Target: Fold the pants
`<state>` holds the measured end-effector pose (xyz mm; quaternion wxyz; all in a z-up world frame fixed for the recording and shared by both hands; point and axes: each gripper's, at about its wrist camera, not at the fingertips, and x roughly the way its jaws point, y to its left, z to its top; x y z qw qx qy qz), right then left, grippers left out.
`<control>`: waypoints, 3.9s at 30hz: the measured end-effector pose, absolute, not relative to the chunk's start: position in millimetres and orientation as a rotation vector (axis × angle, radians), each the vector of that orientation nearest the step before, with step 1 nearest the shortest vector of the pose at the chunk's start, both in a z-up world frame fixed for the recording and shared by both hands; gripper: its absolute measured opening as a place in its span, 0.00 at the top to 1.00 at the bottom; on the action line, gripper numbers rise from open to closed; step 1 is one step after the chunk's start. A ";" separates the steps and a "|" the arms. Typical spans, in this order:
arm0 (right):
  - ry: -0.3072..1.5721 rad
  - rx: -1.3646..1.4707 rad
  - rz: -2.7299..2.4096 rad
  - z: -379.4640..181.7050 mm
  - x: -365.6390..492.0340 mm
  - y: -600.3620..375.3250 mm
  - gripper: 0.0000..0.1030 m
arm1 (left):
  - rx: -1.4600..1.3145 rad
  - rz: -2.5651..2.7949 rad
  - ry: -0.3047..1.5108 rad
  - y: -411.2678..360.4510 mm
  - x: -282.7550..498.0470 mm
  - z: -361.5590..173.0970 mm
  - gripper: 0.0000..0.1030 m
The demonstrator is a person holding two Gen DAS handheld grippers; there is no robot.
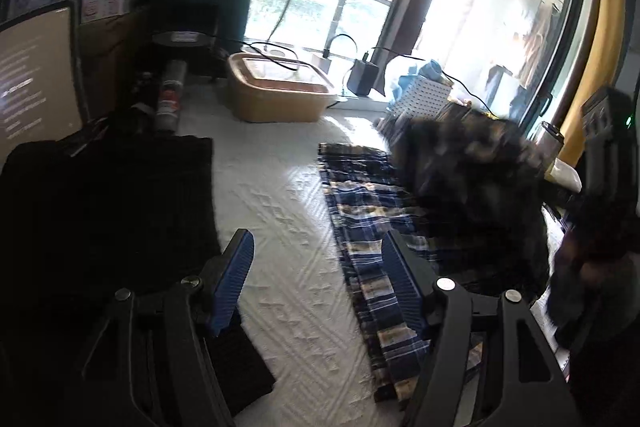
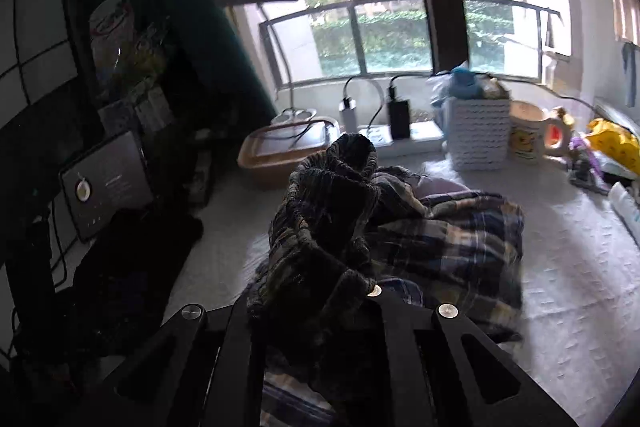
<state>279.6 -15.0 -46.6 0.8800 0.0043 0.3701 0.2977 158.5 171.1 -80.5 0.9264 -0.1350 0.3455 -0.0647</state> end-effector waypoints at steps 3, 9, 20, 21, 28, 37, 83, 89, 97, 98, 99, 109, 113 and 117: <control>0.827 -0.019 0.659 -65.8 272.6 9.9 0.90 | -0.285 -0.115 0.718 178.5 155.2 -83.1 0.35; 0.876 -0.034 0.675 -82.9 263.3 25.3 0.90 | -0.281 -0.094 0.727 183.3 154.5 -82.9 0.35; 0.898 -0.110 0.713 -95.9 243.7 37.2 0.55 | -0.273 -0.086 0.715 178.6 157.2 -72.8 0.35; 0.896 -0.103 0.730 -96.0 241.3 37.5 0.39 | -0.274 -0.083 0.715 178.8 156.7 -72.1 0.35; 0.851 -0.143 0.822 -87.2 213.8 36.3 0.01 | -0.262 -0.068 0.706 176.5 151.7 -63.0 0.35; 0.783 -0.088 0.698 -61.2 207.5 -53.2 0.01 | -0.217 -0.178 0.730 142.1 165.7 -58.9 0.35; 0.808 -0.117 0.547 -69.5 336.6 -151.5 0.34 | 0.011 -0.257 0.869 114.6 271.4 -105.3 0.41; 0.825 -0.140 0.596 -80.4 373.0 -130.5 0.42 | 0.057 -0.305 0.828 111.1 276.1 -96.1 0.72; 0.929 -0.219 0.630 -111.0 408.3 -105.5 0.61 | 0.017 -0.313 0.832 121.6 296.9 -92.8 0.73; 0.940 -0.214 0.633 -116.0 410.9 -105.8 0.65 | 0.013 -0.314 0.839 122.2 298.3 -94.9 0.73; 0.947 -0.201 0.643 -119.9 413.0 -106.5 0.72 | 0.009 -0.315 0.842 122.7 299.6 -96.8 0.73; 0.868 -0.143 0.659 -98.6 416.8 -110.6 0.90 | -0.068 -0.348 0.805 129.7 296.1 -80.2 0.73; 0.872 -0.120 0.659 -97.7 427.7 -113.0 0.90 | -0.077 -0.331 0.841 131.7 307.9 -92.8 0.73; 0.918 -0.118 0.651 -119.0 440.1 -105.3 0.90 | -0.074 -0.299 0.868 134.0 314.5 -106.9 0.70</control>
